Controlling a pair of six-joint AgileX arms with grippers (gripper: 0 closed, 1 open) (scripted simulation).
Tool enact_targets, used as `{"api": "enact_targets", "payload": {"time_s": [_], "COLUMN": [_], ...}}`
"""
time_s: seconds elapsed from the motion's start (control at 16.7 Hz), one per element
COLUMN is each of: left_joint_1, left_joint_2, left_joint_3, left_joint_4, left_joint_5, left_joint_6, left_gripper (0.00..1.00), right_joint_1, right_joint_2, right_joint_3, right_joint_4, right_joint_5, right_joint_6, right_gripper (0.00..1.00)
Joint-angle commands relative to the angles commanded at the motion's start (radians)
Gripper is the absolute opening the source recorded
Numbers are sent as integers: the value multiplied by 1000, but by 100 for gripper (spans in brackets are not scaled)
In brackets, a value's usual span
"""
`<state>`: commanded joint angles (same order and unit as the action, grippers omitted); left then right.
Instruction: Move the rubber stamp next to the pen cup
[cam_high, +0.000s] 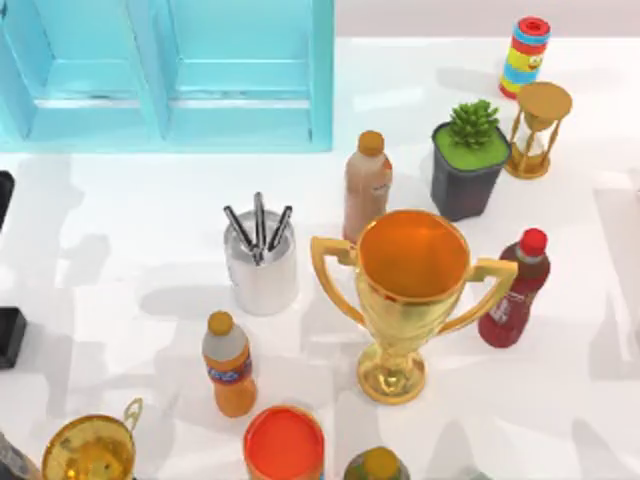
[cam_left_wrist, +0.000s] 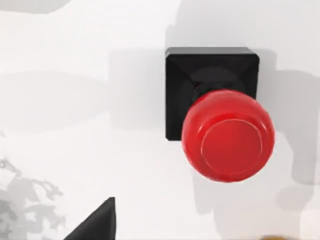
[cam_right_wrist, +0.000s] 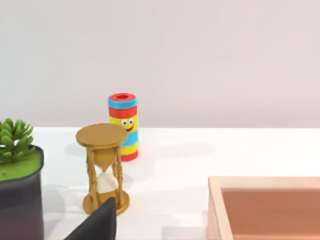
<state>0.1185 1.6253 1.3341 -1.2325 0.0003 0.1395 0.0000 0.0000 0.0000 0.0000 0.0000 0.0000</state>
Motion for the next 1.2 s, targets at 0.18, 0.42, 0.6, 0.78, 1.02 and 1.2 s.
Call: {"api": "enact_targets", "payload": {"time_s": [0.18, 0.42, 0.6, 0.78, 1.02, 1.2], "left_joint_1": [4, -1, 1, 4, 7, 8], "left_joint_2": [49, 46, 56, 88, 134, 145], "left_joint_3": [42, 39, 3, -92, -227, -257], "left_joint_4": [-41, -39, 2, 136, 321, 354], "left_joint_5": [0, 0, 0, 0, 0, 0], "left_joint_6": [5, 4, 3, 5, 9, 10], "left_gripper": [100, 100, 100, 100, 100, 100], "right_joint_1": [0, 0, 0, 0, 0, 0], "right_joint_2": [0, 0, 0, 0, 0, 0], "right_joint_3": [0, 0, 0, 0, 0, 0], "right_joint_4": [0, 0, 0, 0, 0, 0], "right_joint_5": [0, 0, 0, 0, 0, 0], "right_joint_6": [0, 0, 0, 0, 0, 0], "right_gripper": [100, 100, 100, 100, 100, 100]}}
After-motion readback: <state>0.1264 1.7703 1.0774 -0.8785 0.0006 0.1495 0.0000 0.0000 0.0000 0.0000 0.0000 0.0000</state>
